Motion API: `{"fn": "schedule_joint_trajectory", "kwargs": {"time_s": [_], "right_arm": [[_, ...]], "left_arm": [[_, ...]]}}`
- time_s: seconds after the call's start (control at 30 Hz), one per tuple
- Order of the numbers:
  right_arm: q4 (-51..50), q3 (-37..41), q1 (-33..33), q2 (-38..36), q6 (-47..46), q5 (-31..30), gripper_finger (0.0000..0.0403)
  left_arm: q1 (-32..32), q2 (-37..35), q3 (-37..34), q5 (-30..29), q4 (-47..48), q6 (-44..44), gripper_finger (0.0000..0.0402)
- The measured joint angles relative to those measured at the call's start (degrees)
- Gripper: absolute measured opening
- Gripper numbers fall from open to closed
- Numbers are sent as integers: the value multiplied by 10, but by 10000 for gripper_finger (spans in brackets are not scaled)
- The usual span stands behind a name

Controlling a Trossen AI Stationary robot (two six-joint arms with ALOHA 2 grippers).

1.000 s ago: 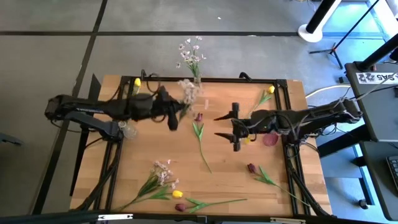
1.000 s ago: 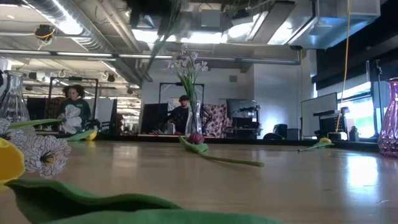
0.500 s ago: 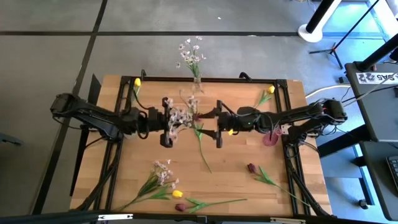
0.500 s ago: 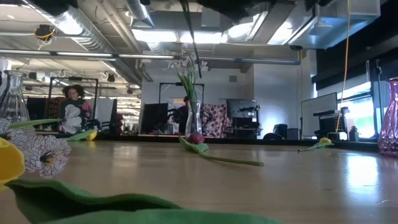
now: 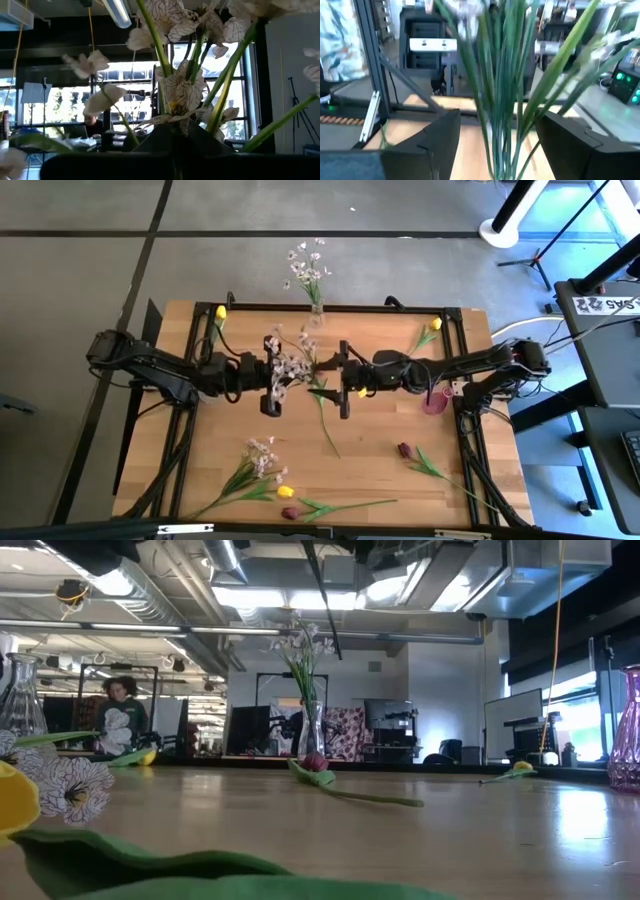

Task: Sort flowers into vase by color
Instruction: Put the top white flower into the top transparent vase

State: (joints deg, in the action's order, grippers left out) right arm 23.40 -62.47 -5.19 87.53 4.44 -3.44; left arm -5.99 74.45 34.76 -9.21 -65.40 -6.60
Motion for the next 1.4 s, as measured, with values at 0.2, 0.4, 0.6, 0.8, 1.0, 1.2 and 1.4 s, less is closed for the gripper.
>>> {"fn": "schedule_joint_trajectory", "kwargs": {"time_s": [0.2, 0.4, 0.6, 0.8, 1.0, 1.2, 1.4], "right_arm": [[3, -20, 0, 29, 3, -5, 218], [3, -21, 0, 34, 45, -36, 94], [6, -21, 0, 32, 50, -37, 17], [27, -21, 23, 19, 49, -39, 17], [126, 6, 87, 2, 30, 22, 14], [289, 79, 170, 1, -4, 45, 7], [342, 109, 241, 14, -13, 37, 9]], "left_arm": [[7, 11, 0, 0, 5, 3, 6], [7, 12, 0, -34, 44, 0, 32], [7, -36, 0, -35, 147, 3, 99], [-7, -163, 0, -37, 356, 10, 150], [-41, -289, -1, -37, 572, 79, 156], [-65, -314, -65, -46, 546, 137, 149], [-58, -303, -185, -96, 383, 168, 149]]}}
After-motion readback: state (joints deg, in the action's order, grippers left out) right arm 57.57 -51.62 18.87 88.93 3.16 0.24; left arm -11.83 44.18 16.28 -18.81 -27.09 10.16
